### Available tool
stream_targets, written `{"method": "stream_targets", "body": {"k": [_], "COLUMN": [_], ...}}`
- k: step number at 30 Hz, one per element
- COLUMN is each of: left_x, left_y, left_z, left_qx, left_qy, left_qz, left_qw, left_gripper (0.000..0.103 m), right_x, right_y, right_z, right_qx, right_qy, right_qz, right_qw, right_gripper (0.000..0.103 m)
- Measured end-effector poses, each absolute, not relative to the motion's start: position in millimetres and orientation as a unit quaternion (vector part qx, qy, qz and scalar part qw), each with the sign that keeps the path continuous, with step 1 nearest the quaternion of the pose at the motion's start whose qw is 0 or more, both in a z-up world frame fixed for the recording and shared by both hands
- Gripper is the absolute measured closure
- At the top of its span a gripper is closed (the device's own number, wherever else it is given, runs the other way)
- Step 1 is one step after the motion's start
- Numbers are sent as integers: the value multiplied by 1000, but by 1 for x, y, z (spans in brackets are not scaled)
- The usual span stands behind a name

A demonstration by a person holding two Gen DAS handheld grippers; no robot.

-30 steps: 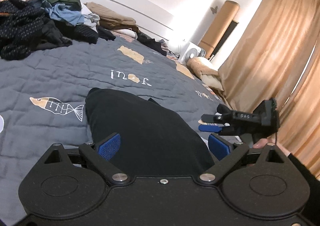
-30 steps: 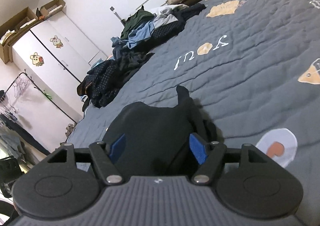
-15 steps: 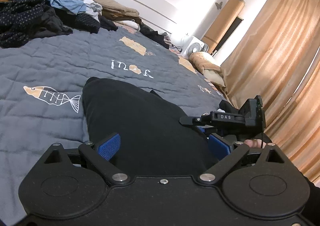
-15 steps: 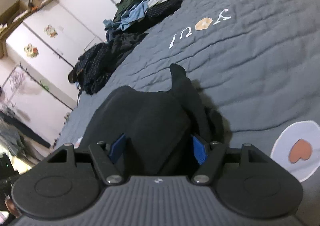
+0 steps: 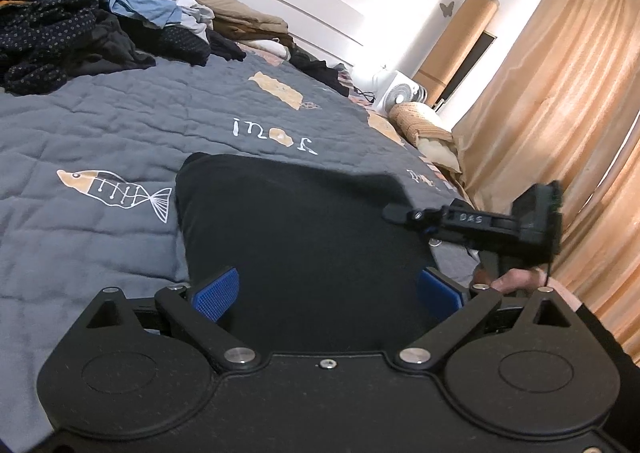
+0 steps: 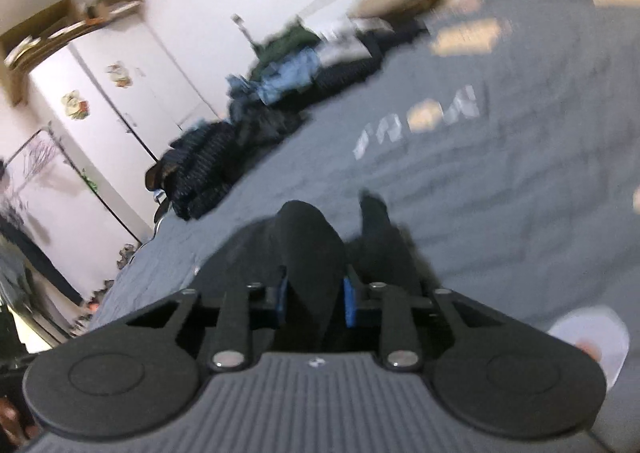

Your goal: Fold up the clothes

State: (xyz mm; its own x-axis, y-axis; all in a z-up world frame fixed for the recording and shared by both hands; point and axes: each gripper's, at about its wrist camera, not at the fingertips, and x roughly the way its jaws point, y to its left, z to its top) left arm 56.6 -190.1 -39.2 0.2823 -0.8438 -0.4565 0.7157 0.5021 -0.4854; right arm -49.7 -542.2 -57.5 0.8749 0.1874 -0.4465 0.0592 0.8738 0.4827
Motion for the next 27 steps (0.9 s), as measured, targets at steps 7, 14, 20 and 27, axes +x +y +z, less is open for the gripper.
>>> {"method": "stream_targets", "body": {"k": [7,14,20,27], "left_x": [53,51,51,50], "left_y": [-190,-188,-188,-191], "left_z": [-38,-37,-36,-38], "left_qx": [-86,-83,-85,-76], "left_qy": [339,335,336,337], "left_qz": [-493,-492,-492,-494], "left_qw": [797,799,799,798], "left_gripper": [6,6,6,6], "right_x": [-55,-35,-52,-45], "right_y": [-509,-546,-572,-549], "right_z": [-42,-72,-70,-88], "right_qx": [62,222,315,306], "right_qy": [189,298,305,365], "right_qz": [31,11,34,71], "right_qw": [979,928,898,876], "right_gripper": [83,64,55,50]}}
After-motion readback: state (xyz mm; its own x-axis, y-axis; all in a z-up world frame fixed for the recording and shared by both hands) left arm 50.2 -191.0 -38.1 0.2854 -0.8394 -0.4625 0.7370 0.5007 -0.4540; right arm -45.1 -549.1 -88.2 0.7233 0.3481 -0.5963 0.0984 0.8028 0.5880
